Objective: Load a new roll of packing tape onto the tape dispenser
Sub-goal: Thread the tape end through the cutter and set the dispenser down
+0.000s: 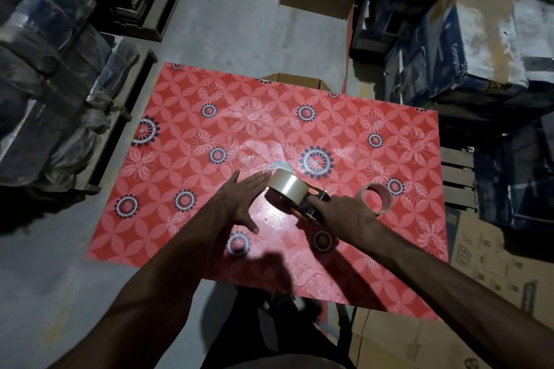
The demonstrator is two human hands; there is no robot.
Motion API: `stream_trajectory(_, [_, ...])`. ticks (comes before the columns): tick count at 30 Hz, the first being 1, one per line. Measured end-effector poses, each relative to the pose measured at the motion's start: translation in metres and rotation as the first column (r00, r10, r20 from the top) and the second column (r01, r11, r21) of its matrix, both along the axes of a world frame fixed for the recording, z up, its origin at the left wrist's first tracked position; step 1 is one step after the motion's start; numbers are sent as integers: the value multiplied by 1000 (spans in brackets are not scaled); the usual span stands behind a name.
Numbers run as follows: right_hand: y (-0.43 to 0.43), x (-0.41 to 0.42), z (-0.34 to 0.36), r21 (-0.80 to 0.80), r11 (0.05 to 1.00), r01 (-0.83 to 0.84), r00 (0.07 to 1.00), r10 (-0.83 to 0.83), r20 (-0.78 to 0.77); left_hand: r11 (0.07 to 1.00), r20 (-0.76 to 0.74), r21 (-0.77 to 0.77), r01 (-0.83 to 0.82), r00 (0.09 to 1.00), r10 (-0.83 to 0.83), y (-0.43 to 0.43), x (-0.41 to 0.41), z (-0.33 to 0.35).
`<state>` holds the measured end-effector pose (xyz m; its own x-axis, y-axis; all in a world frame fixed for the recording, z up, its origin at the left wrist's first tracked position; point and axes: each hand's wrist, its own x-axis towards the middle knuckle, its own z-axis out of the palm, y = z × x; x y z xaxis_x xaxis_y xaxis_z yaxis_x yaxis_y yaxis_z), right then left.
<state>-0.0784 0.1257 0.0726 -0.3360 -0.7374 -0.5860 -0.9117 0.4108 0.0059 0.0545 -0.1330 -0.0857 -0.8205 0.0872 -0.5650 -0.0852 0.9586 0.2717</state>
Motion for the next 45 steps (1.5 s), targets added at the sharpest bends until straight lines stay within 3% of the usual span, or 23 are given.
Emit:
stream_trajectory(8, [5, -4, 8, 46, 997, 67, 996, -70, 57, 1000, 2, -7, -2, 1000, 2, 0, 1, -2])
stream_trajectory(11, [23, -9, 28, 197, 979, -48, 999, 50, -7, 1000, -21, -15, 3, 1000, -3, -1, 4, -4])
stream_trajectory(13, [55, -15, 38, 248, 968, -30, 997, 45, -58, 1000, -29, -6, 7, 1000, -7, -2, 5, -4])
stream_trajectory(21, [109, -26, 20, 164, 985, 58, 993, -40, -110, 1000, 12, 12, 4, 1000, -4, 1, 3, 4])
stream_trajectory(25, [121, -35, 12, 63, 973, 221, 974, -223, 28, 999, 36, -3, -44, 998, 44, 14, -1, 16])
stream_trajectory(27, [126, -38, 6, 5, 923, 384, 899, -375, 225, 996, -4, -10, -93, 996, 93, 23, -3, 22])
stream_trajectory(30, [126, -35, -5, -106, 815, 570, 752, -465, 467, 988, -74, 8, -154, 985, 154, 33, -5, 30])
stream_trajectory(34, [113, -20, -25, -184, 637, 748, 614, -559, 558, 978, -86, 5, -210, 974, 209, 39, -2, 39])
stream_trajectory(40, [80, -8, -67, -159, 306, 939, 330, -664, 671, 961, -148, -68, -266, 956, 254, 38, 2, 46])
stream_trajectory(45, [51, 10, -85, -150, 253, 956, 286, -675, 680, 953, -182, -11, -304, 937, 297, 38, 4, 46])
